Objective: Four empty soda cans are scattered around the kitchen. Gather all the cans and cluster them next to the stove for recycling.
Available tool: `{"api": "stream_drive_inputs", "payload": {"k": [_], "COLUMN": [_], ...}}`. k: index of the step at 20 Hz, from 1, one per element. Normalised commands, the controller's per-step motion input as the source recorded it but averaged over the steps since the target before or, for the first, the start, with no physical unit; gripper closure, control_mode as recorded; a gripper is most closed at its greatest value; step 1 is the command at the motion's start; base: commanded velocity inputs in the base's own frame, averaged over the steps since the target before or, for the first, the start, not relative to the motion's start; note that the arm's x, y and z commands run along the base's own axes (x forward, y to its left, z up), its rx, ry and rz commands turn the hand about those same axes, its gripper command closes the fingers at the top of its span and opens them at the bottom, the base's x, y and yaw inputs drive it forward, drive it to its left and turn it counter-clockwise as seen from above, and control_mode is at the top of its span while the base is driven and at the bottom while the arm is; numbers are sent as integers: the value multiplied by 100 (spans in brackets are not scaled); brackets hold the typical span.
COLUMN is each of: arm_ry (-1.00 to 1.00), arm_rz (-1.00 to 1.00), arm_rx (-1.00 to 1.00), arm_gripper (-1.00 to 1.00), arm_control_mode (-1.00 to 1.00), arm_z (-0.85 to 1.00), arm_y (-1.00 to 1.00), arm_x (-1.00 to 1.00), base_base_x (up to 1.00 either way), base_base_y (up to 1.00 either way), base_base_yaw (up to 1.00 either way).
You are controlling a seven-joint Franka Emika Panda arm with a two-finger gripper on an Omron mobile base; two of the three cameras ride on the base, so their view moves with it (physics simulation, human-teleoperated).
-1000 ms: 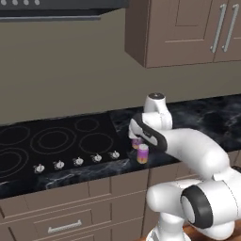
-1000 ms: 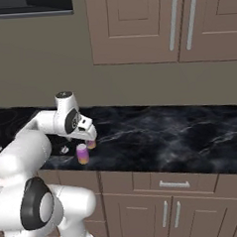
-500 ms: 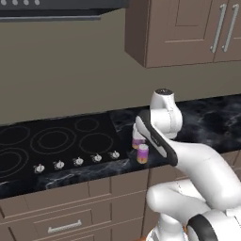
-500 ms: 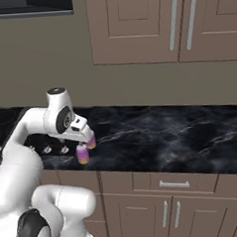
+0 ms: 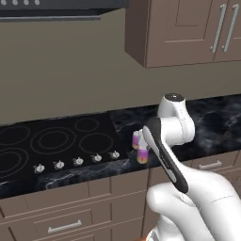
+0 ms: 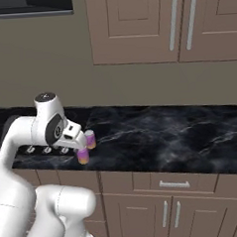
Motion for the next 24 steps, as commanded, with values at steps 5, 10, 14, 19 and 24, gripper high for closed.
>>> {"api": "stream_drive_inputs", "payload": {"k": [5, 10, 14, 19, 24], "arm_ry": [-6, -6, -5, -3, 0], "arm_rz": [0, 0, 0, 0, 0], "arm_rx": [0, 0, 0, 0, 0], "arm_gripper": [-100, -100, -100, -100, -100], "arm_control_mode": [-100, -100, -100, -100, -100], "arm_z": [33, 32, 31, 30, 29], "arm_y": [-10, -11, -2, 0, 0], "arm_x": [-43, -38, -17, -10, -9], "base_base_x": [0, 0, 0, 0, 0], "base_base_y": [0, 0, 0, 0, 0], "base_base_yaw": [0, 0, 0, 0, 0]}}
